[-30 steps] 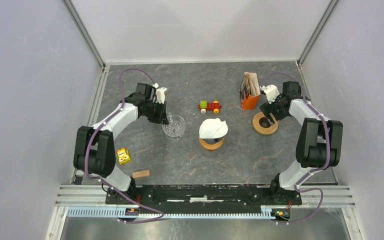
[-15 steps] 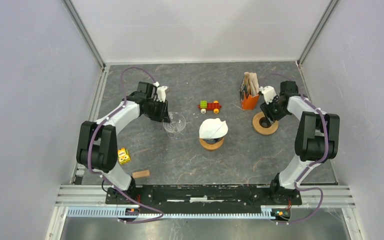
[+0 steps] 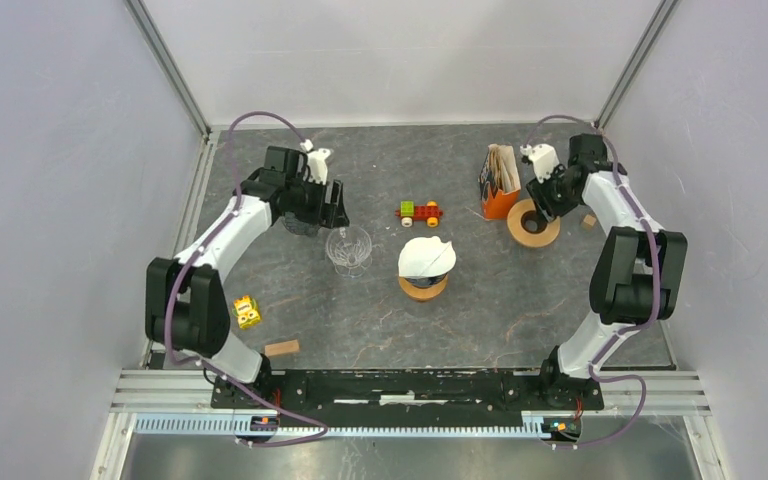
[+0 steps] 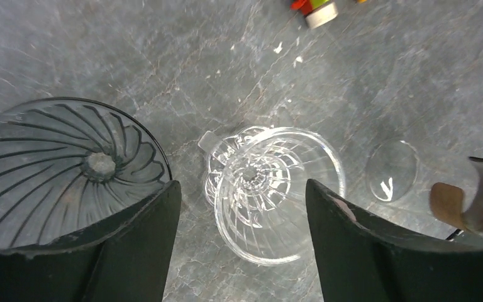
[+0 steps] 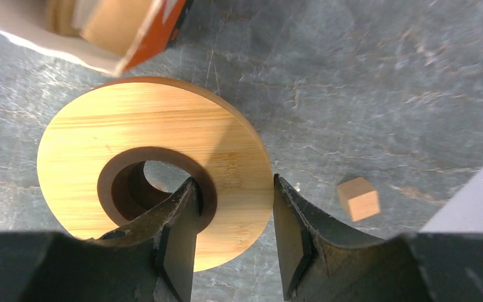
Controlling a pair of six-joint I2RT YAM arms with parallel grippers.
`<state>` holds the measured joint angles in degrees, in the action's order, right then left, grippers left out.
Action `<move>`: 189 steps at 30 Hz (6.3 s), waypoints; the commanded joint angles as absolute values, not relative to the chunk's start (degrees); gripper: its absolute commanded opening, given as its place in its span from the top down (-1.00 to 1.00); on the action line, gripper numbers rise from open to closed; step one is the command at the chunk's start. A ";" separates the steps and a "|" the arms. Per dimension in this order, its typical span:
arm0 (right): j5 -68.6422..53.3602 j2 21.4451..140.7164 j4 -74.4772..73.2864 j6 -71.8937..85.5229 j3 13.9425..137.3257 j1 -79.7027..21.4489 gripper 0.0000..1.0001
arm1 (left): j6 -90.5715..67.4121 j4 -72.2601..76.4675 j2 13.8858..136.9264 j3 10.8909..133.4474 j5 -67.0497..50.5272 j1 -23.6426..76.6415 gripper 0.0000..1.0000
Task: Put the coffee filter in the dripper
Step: Place the coffee server at the center of the board, then place the dripper holder onto the coffee server, then pick up the coffee dripper from the center of the board.
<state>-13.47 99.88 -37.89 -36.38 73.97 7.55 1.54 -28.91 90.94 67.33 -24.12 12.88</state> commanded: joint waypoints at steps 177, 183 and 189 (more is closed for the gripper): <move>-11.40 107.94 -37.75 -24.35 111.36 -45.77 -0.59 | -4.27 -22.69 95.07 66.43 -14.03 -2.51 -0.01; -11.04 107.22 -37.66 -24.57 110.59 -45.42 -0.59 | -5.25 -23.48 95.67 67.01 -16.43 -2.51 0.37; -10.55 106.96 -37.65 -24.52 110.62 -45.24 -0.59 | -4.89 -25.66 92.59 69.48 -16.13 -2.56 0.93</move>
